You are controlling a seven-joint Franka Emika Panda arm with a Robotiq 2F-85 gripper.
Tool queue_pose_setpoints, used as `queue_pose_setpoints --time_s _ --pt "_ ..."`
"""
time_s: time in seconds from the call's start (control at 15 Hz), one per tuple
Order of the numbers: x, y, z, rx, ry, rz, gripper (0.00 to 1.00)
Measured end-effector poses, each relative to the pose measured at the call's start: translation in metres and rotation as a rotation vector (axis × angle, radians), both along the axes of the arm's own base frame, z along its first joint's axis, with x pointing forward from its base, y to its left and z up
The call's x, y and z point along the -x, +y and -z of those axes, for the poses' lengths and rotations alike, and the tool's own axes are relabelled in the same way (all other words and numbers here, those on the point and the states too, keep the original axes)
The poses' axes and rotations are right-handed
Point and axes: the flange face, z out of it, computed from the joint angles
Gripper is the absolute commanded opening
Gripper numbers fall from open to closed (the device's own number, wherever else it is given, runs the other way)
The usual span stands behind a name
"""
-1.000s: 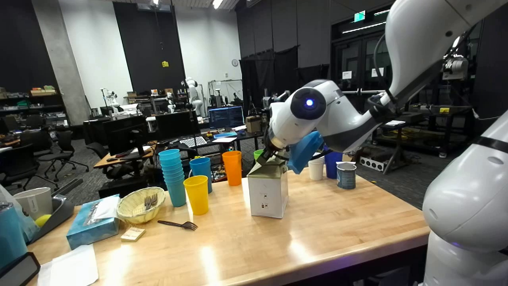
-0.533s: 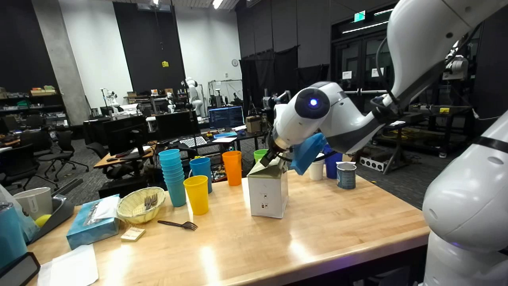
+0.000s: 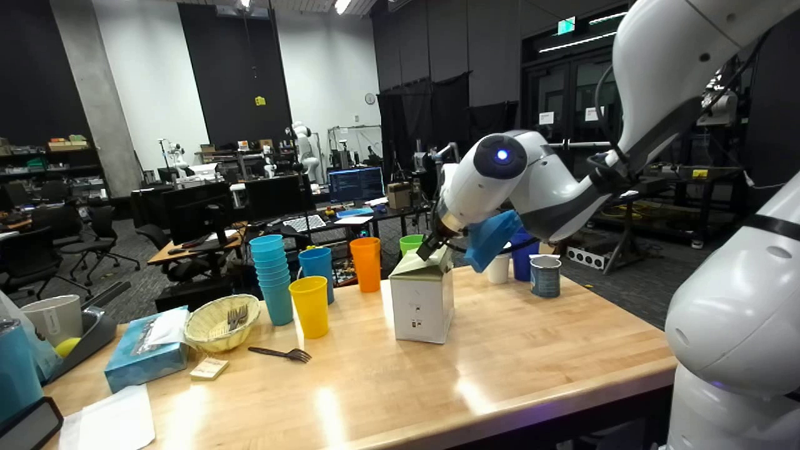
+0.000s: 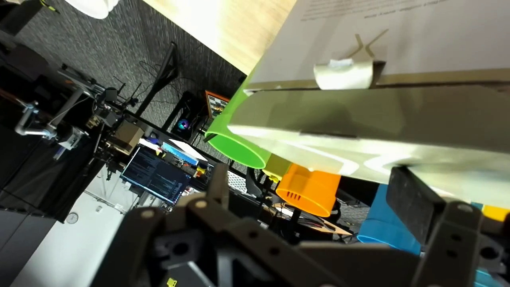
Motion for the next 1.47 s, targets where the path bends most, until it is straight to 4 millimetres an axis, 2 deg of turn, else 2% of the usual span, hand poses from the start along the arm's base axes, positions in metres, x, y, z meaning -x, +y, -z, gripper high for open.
queue_pose_setpoints --time_s 0.6,1.47 --pt "-0.016 -0.015 0.012 -0.055 0.118 0.002 1.00" --pt "-0.033 -0.018 0.007 -0.106 0.220 -0.005 1.00"
